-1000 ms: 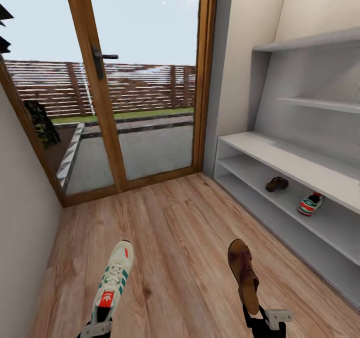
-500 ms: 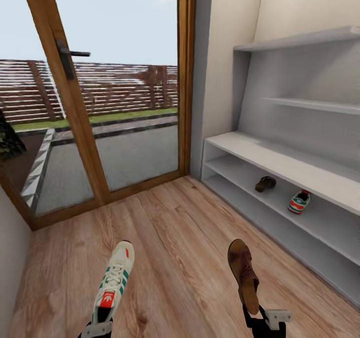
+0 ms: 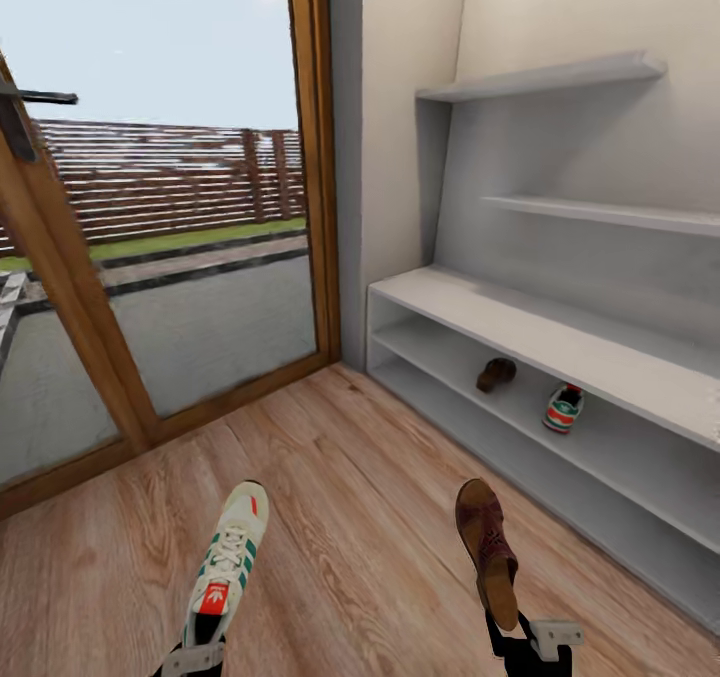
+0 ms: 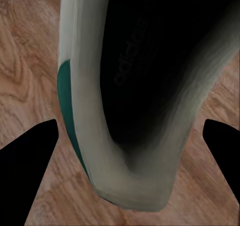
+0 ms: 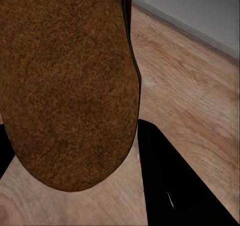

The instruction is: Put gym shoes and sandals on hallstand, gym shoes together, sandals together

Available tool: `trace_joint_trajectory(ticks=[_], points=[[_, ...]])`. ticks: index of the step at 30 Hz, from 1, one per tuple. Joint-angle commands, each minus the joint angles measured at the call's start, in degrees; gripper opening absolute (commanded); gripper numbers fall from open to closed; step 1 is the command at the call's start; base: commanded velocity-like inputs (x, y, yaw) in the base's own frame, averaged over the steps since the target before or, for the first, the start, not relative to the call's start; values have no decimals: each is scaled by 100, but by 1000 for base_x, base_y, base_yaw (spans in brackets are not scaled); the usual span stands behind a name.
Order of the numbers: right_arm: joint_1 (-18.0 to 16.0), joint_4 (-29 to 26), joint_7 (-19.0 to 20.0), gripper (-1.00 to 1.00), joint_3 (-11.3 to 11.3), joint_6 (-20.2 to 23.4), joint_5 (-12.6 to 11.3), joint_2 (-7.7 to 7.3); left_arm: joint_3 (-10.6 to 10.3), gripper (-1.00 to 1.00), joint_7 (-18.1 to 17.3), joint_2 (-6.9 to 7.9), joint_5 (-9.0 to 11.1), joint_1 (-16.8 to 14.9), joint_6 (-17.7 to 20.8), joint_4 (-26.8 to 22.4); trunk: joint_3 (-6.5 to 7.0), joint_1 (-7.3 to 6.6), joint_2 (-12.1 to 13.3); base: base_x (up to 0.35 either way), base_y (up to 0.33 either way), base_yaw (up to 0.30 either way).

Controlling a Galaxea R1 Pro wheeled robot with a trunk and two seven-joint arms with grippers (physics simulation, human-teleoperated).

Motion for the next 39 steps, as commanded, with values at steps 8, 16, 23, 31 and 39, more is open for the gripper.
trace_joint_trajectory(ticks=[8,16,23,31,39], points=[[-9,3,56,-100,-49,-12,-5,3,49,-100,-55,-3,-15,-1,-18,9,-5,2,-2,85,0,-267],[-9,8,56,-100,-49,-10,-4,3,49,-100,-57,-3,-17,-1,-18,14,-5,2,-2,2,0,-267],[-8,11,56,-100,-49,-10,-5,3,52,-100,-56,-3,-23,-1,-18,46,-5,2,-2,0,0,-267],[-9,12,56,-100,-49,-11,-5,3,54,-100,-56,-3,-24,-1,-18,56,-5,2,-2,0,0,-267],[-11,12,56,-100,-49,-10,-5,3,54,-100,-57,-3,-24,-1,-18,57,-5,2,-2,0,0,-267]])
